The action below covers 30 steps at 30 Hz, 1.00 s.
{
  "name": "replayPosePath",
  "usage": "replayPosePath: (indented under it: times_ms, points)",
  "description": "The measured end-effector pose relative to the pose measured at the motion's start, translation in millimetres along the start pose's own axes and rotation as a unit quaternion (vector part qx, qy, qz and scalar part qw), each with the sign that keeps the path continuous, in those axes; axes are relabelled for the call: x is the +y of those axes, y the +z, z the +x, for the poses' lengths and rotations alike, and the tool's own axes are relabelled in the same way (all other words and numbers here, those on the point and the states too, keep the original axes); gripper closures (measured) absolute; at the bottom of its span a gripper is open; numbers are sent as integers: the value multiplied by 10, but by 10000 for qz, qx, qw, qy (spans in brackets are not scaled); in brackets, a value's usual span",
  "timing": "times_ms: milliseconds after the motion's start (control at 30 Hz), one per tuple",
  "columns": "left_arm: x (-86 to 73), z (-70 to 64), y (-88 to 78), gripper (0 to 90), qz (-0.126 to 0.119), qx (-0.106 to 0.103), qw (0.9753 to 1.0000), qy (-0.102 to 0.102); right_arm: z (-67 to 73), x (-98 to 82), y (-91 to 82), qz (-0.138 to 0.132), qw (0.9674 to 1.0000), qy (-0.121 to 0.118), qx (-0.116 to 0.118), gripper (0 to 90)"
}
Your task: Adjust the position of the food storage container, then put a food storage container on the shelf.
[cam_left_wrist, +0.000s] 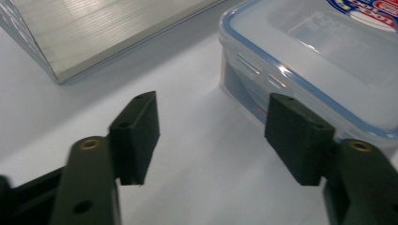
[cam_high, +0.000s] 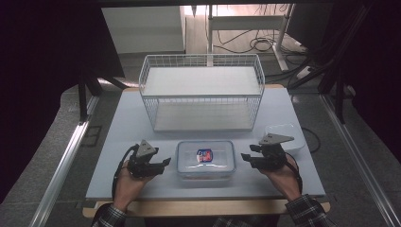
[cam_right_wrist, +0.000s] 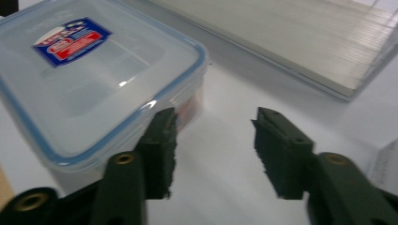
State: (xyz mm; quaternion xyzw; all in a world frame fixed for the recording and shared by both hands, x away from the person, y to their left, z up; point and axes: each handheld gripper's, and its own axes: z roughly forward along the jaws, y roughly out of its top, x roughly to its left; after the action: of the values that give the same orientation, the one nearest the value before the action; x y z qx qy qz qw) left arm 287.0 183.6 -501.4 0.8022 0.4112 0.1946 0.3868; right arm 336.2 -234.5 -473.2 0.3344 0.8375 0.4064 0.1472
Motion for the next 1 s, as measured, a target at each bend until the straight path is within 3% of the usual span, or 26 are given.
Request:
replayPosePath:
  times_ms: [33,233,400,433,600,700,1000]
  points:
    - [-29,2,-6,271,8,-114,9999,37,23,-26,-3,-19,9999,-99,51,351]
    - [-123,-7,25,174,163,-308,9993,156,60,-100,21,87,9997,-201,79,227]
    - [-103,16,-1,104,-32,-437,9990,-2,50,-91,22,-41,9998,-133,166,161]
    - [-112,39,10,89,-73,-589,9982,-111,40,-87,23,-84,9997,-111,204,128]
    - [-131,50,60,58,-15,-646,9979,-60,27,-93,38,-170,9995,-50,264,93]
    - [-102,50,59,42,-222,-713,9972,78,19,-77,35,-247,9989,33,389,68]
    - [71,43,53,53,-247,-778,9967,-38,62,40,70,-214,9985,34,508,57]
